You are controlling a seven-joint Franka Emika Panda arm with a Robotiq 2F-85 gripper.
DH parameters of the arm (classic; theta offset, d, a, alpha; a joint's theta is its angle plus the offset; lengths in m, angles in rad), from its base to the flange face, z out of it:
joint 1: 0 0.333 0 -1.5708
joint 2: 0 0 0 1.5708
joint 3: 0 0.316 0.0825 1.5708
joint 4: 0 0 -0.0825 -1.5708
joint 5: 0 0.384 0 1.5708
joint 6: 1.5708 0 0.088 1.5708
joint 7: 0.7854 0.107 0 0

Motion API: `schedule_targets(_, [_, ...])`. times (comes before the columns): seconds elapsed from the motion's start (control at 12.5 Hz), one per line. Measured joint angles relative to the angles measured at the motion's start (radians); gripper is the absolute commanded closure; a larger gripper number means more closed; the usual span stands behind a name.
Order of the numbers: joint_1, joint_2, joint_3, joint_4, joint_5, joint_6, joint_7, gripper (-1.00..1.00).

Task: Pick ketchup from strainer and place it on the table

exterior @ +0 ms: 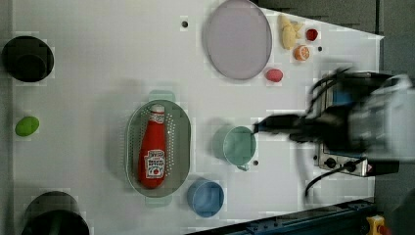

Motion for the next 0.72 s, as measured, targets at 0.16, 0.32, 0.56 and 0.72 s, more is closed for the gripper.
schedule_targets(0.16, [0.010,0.047,0.098,-0.023,0.002,0.033,0.000,-1.00])
schedule_targets(0.32, [0.044,0.094,0.151,-0.058,-0.002,0.111,0.004,-1.00])
schedule_targets(0.56, [0.082,0.114,0.173,-0.178,-0.037,0.306,0.069,-1.00])
schedule_targets(0.72, [0.088,0.143,0.173,-0.278,-0.089,0.462,0.098,-1.00])
